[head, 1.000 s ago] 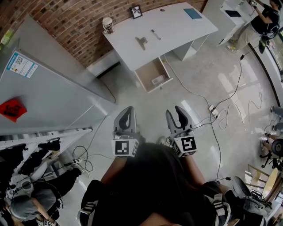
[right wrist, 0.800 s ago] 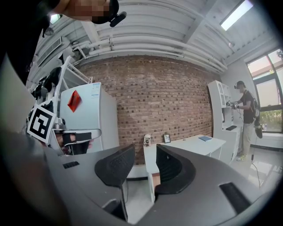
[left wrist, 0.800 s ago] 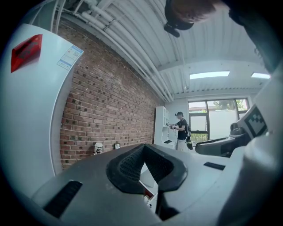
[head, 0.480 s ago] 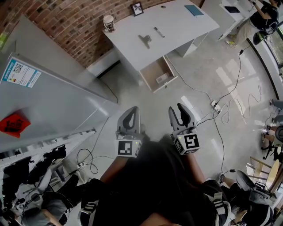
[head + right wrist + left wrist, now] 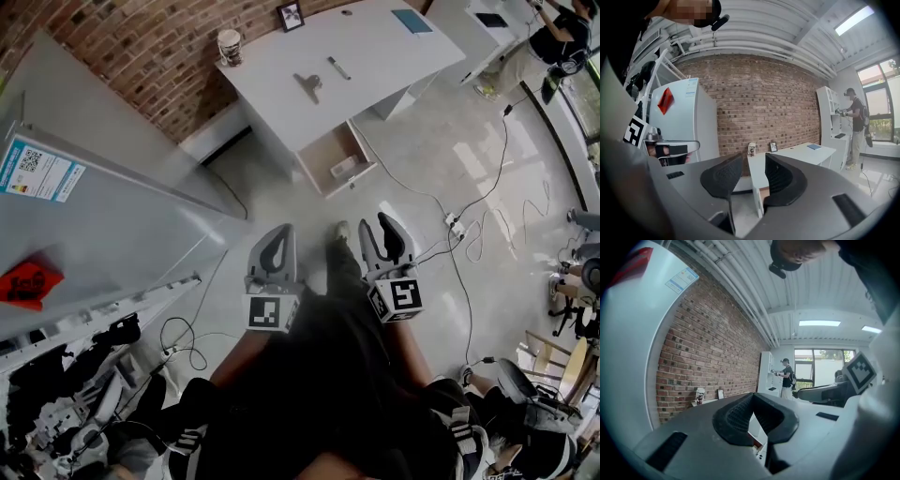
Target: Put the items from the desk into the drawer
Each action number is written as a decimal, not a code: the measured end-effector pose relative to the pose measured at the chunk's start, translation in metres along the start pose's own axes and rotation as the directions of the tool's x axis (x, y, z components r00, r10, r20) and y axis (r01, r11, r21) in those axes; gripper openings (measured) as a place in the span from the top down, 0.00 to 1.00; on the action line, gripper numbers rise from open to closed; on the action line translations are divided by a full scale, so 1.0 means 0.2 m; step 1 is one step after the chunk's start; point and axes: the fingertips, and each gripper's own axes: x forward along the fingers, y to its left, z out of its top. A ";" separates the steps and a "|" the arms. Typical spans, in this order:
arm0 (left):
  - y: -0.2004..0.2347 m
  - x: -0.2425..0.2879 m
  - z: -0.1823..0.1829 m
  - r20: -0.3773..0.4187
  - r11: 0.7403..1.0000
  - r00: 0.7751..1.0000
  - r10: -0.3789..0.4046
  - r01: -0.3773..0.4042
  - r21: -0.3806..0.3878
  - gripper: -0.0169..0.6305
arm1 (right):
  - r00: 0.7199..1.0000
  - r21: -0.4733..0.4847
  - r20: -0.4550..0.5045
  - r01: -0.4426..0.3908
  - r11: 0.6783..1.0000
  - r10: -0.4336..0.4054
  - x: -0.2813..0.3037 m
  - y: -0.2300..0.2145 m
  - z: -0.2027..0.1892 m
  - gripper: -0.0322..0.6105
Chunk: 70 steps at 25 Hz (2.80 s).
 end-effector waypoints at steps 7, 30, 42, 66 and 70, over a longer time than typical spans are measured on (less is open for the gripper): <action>0.08 0.23 0.01 0.002 0.999 0.999 0.041 -0.041 0.017 0.97 | 1.000 -0.017 -0.008 -0.023 1.000 0.023 0.25 -0.18 0.03 0.75; 0.06 1.29 0.16 -0.007 0.974 0.974 0.226 -0.226 0.000 0.97 | 0.972 -0.067 -0.066 -0.228 0.971 0.224 1.23 -1.01 0.22 0.75; 0.21 1.58 0.15 -0.027 0.978 0.978 0.209 -0.209 -0.006 0.97 | 0.969 -0.049 -0.128 -0.219 0.975 0.211 1.72 -1.17 0.14 0.75; 0.87 2.24 0.02 -0.123 0.981 0.980 0.159 -0.171 -0.092 0.97 | 0.883 0.023 -0.450 -0.136 0.990 0.132 2.70 -1.44 -0.63 0.75; 0.92 2.30 -0.01 -0.143 0.980 0.977 0.155 -0.170 -0.100 0.97 | 0.840 0.034 -0.529 -0.122 0.992 0.122 2.79 -1.51 -0.83 0.75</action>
